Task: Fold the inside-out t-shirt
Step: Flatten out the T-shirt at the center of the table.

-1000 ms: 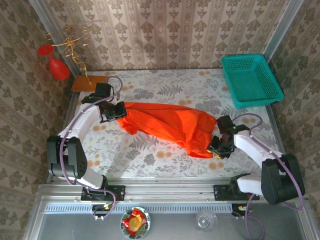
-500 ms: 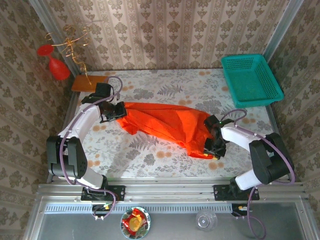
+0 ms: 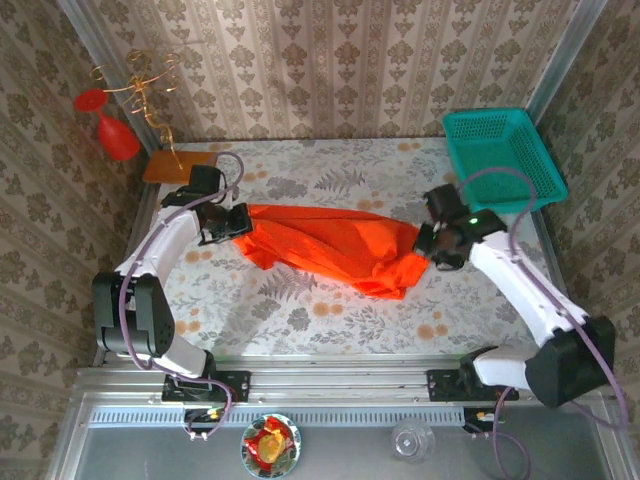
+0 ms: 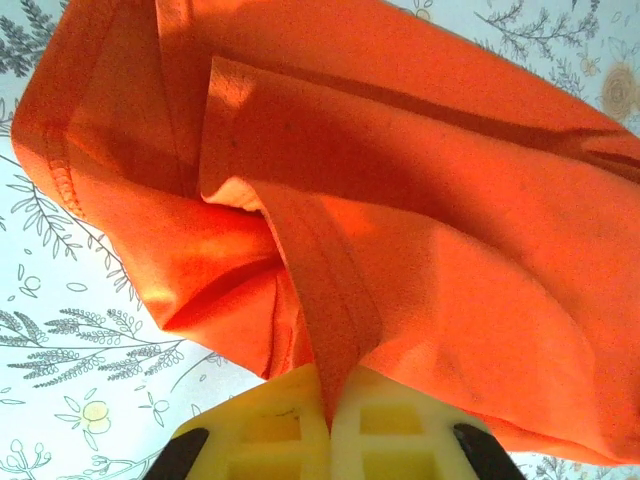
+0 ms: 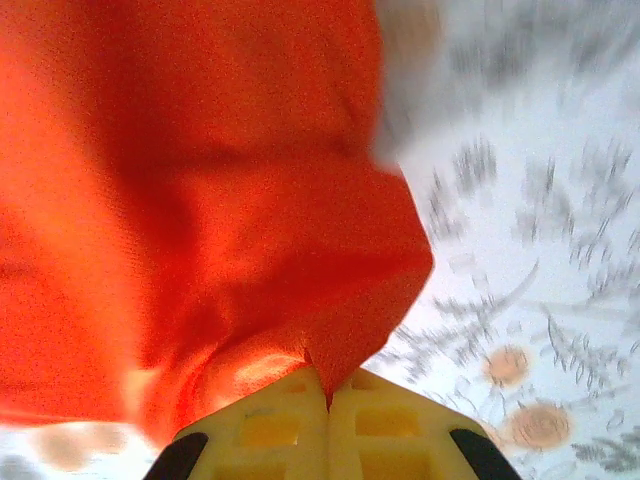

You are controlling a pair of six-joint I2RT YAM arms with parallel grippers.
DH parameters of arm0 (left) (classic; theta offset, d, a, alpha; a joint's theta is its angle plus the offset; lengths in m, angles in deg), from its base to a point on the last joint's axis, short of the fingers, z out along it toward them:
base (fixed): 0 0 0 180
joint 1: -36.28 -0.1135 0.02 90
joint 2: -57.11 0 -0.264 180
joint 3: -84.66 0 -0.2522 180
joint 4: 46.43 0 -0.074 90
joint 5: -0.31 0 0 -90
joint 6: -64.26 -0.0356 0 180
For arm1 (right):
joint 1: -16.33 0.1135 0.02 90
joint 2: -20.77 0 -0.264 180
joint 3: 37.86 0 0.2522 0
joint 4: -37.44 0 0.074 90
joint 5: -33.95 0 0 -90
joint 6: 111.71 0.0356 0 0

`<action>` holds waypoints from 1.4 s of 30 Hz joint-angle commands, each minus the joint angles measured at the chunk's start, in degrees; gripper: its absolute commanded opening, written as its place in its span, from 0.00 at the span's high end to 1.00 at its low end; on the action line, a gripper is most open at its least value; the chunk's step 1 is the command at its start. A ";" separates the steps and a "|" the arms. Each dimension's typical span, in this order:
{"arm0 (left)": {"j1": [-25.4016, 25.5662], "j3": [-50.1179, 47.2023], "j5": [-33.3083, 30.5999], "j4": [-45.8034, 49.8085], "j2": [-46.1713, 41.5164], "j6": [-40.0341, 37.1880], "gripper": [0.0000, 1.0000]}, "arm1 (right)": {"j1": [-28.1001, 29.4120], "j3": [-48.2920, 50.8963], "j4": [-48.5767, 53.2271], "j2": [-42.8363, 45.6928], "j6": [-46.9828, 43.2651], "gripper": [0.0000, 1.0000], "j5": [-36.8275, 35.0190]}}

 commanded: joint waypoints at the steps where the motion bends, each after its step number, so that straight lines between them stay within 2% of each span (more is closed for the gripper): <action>1: -0.47 3.07 1.80 0.67 -2.72 -1.70 1.00 | -3.03 -10.86 5.54 2.82 -5.33 1.00 -7.73; 10: -0.21 8.37 7.72 -3.98 -4.60 -0.49 1.00 | -5.24 -58.52 11.60 -3.55 -19.38 1.00 -22.58; 12: -0.27 10.50 8.98 -5.60 -5.02 0.04 1.00 | -5.20 -64.01 10.22 -3.97 -20.91 1.00 -23.34; 15: -1.69 22.23 9.87 -1.24 -4.72 -1.62 1.00 | -5.22 -62.01 6.32 -2.97 -20.49 1.00 -22.48; 19: -4.21 47.84 9.26 7.66 -2.41 -4.22 1.00 | -5.26 -50.32 0.69 -0.81 -16.68 1.00 -17.47; 21: -4.50 53.99 9.20 9.29 -1.81 -4.63 1.00 | -5.23 -47.20 -1.11 -0.35 -15.81 1.00 -17.31; 23: -4.42 53.39 9.38 9.09 -2.48 -4.24 1.00 | -5.29 -48.01 -1.26 -0.31 -17.00 1.00 -19.42; 28: -4.34 34.28 10.62 1.20 -7.45 -2.00 1.00 | -5.32 -62.33 1.26 -2.36 -24.82 1.00 -26.90; 31: -4.66 28.27 11.90 -3.06 -9.33 -0.14 1.00 | -5.34 -68.94 1.29 -3.42 -27.14 1.00 -28.69; 36: -7.56 39.15 10.55 -1.12 -9.00 -1.32 1.00 | -5.31 -66.47 -0.49 -4.77 -25.79 1.00 -24.95; 39: -8.07 39.47 11.35 -2.52 -9.56 -1.64 1.00 | -5.29 -65.88 -0.03 -4.36 -25.85 1.00 -25.44; 42: -8.16 36.99 13.24 -4.51 -11.47 -0.69 1.00 | -5.29 -60.36 -4.26 -0.08 -27.62 1.00 -23.95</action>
